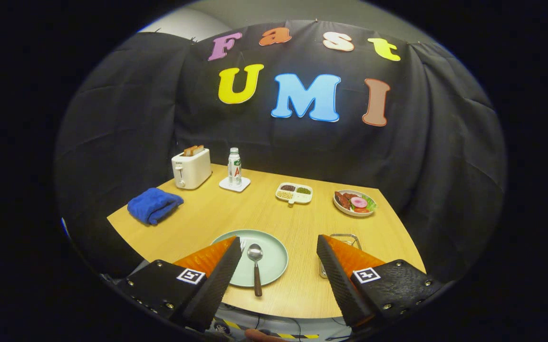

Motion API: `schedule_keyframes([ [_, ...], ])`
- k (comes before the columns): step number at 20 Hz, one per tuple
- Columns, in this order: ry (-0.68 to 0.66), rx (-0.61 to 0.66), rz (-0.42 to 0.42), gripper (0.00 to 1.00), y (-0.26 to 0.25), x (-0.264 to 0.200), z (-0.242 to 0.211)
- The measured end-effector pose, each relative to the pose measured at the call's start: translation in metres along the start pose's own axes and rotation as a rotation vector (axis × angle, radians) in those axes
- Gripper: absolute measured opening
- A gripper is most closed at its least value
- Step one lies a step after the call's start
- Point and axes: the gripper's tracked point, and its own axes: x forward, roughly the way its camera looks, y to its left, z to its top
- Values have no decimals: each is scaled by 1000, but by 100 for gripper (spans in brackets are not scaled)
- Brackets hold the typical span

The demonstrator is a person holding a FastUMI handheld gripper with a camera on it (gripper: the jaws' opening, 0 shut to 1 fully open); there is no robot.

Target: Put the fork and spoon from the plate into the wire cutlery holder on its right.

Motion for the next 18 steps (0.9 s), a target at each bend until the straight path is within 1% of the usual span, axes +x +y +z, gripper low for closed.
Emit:
schedule_keyframes([
  [5,100,-35,54,97,12,9,-33],
  [10,240,-50,100,97,19,24,-72],
  [15,381,-70,118,97,23,37,-108],
  [18,465,-91,134,95,25,43,-128],
])
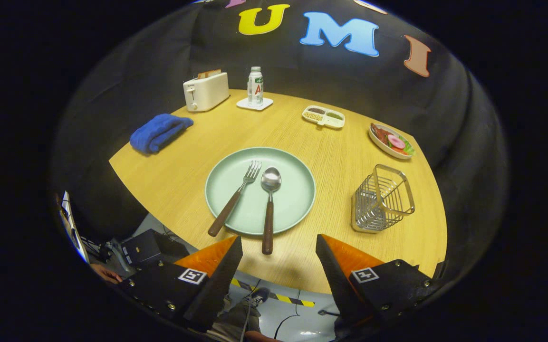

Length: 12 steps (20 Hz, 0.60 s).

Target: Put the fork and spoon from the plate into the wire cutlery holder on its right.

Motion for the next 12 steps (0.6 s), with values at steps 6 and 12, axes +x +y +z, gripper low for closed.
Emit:
schedule_keyframes([
  [6,91,-68,22,77,10,20,-10],
  [12,104,-93,-3,52,7,37,-14],
])
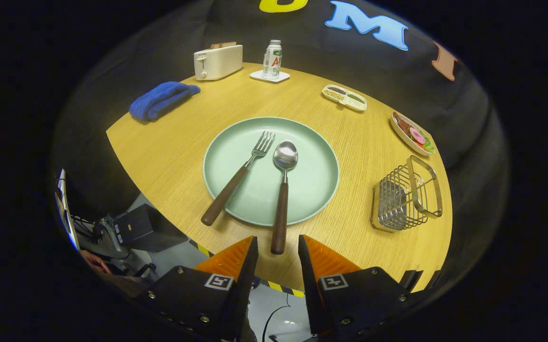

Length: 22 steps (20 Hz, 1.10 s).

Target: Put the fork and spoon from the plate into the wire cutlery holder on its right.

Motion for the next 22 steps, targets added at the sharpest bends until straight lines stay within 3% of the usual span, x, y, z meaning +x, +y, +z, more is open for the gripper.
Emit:
schedule_keyframes([
  [2,-12,-11,-10,52,-3,7,2],
  [4,-19,-6,2,20,2,6,4],
  [9,-55,10,9,14,-1,1,10],
  [10,-74,4,-21,14,-11,-2,11],
  [11,-62,-6,-30,3,-11,1,12],
  [22,-28,35,91,3,-25,-50,25],
])
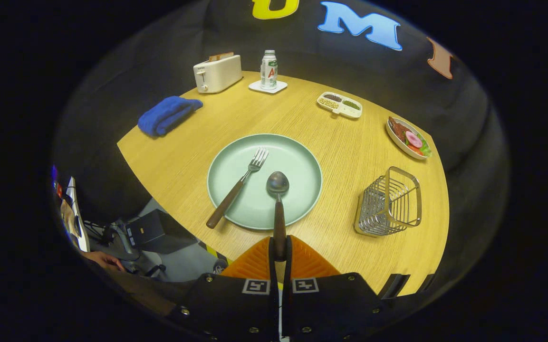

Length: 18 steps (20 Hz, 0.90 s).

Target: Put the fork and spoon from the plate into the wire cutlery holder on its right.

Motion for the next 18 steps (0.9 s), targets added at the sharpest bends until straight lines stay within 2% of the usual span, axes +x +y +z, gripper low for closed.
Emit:
schedule_keyframes([
  [7,-15,4,1,3,-9,-3,9],
  [15,3,171,82,3,-20,-21,45],
  [18,1,191,84,3,-35,-35,63],
])
